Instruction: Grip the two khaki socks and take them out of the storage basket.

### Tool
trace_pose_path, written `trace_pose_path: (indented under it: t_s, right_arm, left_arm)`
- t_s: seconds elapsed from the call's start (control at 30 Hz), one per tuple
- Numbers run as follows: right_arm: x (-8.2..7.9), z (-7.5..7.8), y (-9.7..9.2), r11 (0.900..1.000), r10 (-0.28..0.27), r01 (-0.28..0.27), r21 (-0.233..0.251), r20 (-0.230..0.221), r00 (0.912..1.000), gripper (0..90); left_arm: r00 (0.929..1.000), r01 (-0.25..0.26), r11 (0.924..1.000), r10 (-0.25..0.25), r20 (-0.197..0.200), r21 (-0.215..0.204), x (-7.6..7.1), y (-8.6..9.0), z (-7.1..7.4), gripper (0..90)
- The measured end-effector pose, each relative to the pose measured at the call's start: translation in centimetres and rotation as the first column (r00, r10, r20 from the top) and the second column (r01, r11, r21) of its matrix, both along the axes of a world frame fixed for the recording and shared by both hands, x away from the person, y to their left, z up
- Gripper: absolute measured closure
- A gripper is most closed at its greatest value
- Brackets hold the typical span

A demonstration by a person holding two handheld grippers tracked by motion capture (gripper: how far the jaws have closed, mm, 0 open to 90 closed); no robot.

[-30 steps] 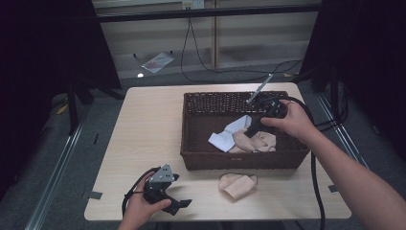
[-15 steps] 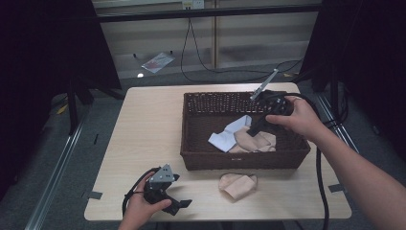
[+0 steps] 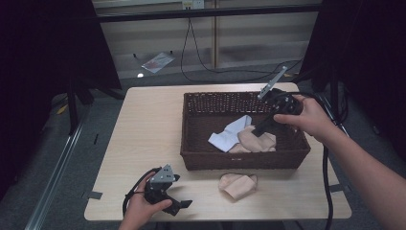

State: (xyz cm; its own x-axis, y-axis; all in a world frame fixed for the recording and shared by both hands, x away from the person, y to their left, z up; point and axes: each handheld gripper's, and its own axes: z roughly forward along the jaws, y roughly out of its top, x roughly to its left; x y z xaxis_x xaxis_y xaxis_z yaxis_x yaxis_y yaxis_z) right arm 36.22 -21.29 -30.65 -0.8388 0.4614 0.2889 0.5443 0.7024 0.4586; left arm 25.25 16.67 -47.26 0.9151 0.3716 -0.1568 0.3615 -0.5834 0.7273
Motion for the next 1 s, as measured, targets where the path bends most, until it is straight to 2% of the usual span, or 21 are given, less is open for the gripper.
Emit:
trace_pose_path:
  t_s: [0.47, 1.0]
  right_arm:
    - [-0.5, 1.5, 0.1, 0.9993, 0.02, -0.02, 0.03, 0.014, 0.9997, 82.7]
    - [-1.2, 1.5, 0.8, 0.997, 0.064, -0.064, 0.042, 0.013, 0.9979, 82.4]
  left_arm:
    - [1.0, 0.001, 0.9999, -0.001, 0.0, 0.012, 0.0, 0.0, 0.0, 3.2]
    - [1.0, 0.001, 1.0, -0.001, 0.002, 0.004, 0.0, -0.1, 0.0, 3.2]
